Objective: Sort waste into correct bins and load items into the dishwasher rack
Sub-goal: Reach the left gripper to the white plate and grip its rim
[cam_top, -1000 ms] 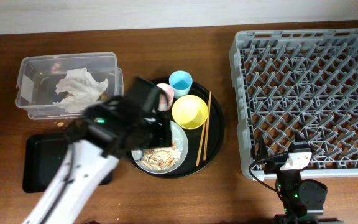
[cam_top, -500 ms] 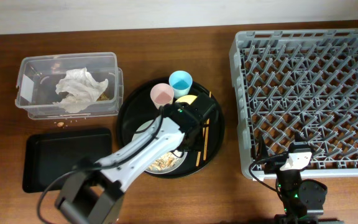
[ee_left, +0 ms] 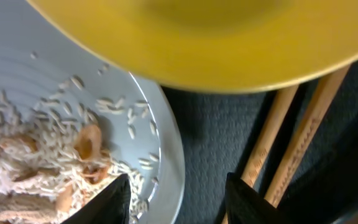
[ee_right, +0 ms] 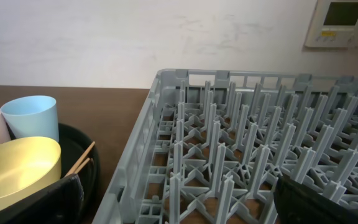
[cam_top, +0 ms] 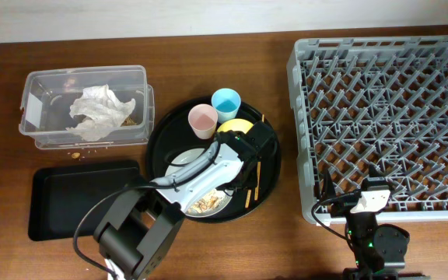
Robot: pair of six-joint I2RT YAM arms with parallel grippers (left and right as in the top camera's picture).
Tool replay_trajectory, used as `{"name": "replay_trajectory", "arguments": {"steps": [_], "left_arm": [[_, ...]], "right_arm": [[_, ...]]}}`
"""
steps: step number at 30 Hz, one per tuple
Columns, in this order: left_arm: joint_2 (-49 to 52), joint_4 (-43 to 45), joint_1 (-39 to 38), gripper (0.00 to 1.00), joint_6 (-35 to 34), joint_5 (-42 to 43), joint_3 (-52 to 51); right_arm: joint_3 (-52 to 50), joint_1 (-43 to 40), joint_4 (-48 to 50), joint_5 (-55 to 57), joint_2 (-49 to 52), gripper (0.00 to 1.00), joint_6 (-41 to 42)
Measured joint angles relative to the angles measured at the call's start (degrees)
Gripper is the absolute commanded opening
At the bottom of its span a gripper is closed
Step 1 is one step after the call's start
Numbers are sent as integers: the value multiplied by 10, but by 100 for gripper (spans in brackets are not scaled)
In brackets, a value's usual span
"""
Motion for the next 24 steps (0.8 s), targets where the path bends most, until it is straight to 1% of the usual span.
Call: {"name": "replay_trajectory", "arguments": {"steps": [10,16,20,24], "left_arm": [[3,2,-30,44,-4,-37,0],[30,3,-45,43,-17,-56,0],[31,3,-45,38,-21,-73,0],[31,4,-45,29,-22,-82,0]], "right_arm": [[0,0,0,0,0,99,0],[0,0,0,0,0,99,0],[0,0,0,0,0,99,0],[0,0,0,0,0,99,0]]}}
